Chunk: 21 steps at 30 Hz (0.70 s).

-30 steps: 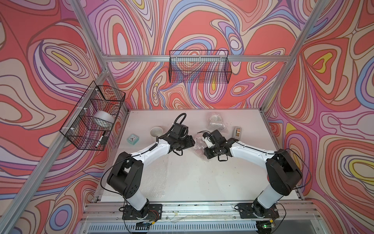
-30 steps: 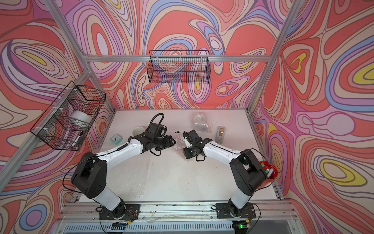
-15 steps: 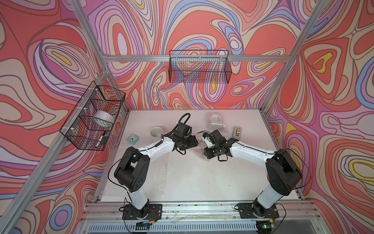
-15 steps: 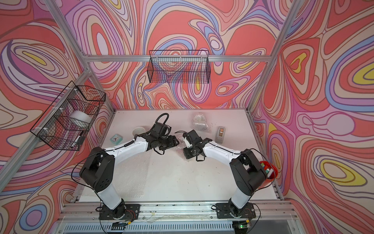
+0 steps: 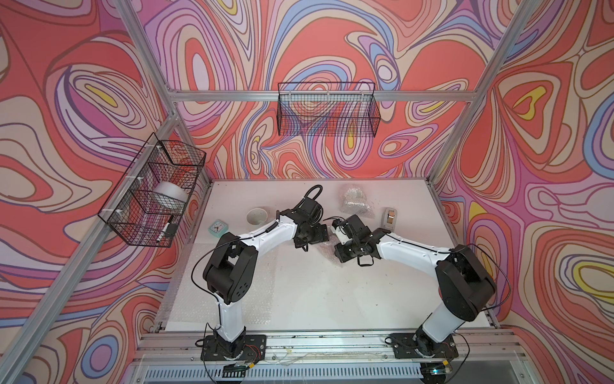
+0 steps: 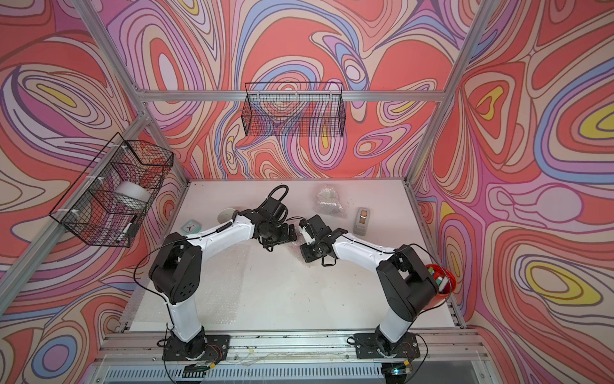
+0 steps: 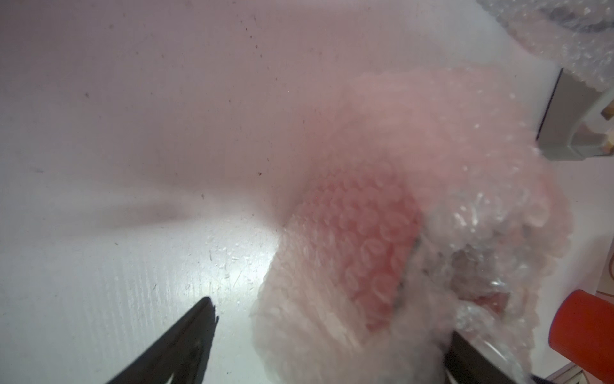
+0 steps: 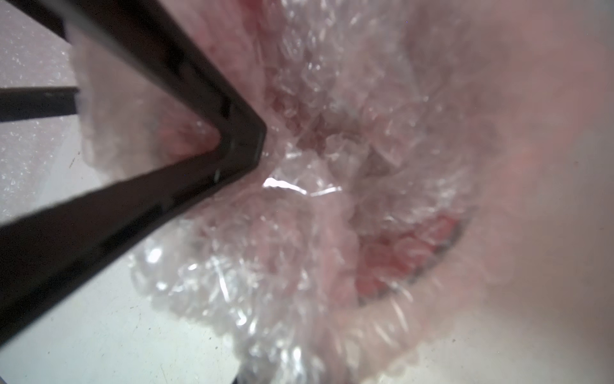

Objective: Wrap mugs in bubble wrap
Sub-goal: Wrap the mug in bubble wrap.

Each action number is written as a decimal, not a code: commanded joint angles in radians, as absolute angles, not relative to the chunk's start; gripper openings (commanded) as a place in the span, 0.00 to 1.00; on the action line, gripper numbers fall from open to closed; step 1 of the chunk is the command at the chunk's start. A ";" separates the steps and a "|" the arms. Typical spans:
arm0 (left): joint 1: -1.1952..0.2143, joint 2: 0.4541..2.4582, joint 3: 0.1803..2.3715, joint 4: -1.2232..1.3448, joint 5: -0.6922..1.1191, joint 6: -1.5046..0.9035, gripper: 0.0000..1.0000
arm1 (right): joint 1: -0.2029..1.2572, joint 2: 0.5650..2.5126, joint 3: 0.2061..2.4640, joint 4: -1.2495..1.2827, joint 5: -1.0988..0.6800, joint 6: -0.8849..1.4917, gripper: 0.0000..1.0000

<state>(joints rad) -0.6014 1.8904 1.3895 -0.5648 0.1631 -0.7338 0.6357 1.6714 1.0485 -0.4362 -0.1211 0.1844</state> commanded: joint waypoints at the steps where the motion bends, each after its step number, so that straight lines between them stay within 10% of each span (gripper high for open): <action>1: -0.613 1.972 1.350 -0.748 0.128 -0.708 0.93 | 0.635 1.654 1.017 -0.393 -0.157 0.235 0.19; 12: -0.617 1.967 1.331 -0.689 0.170 -0.727 0.90 | 0.632 1.475 0.941 -0.289 -0.144 0.363 0.63; 21: -0.623 1.953 1.378 -0.681 0.196 -0.734 0.90 | 0.600 1.551 1.024 -0.315 -0.095 0.424 0.68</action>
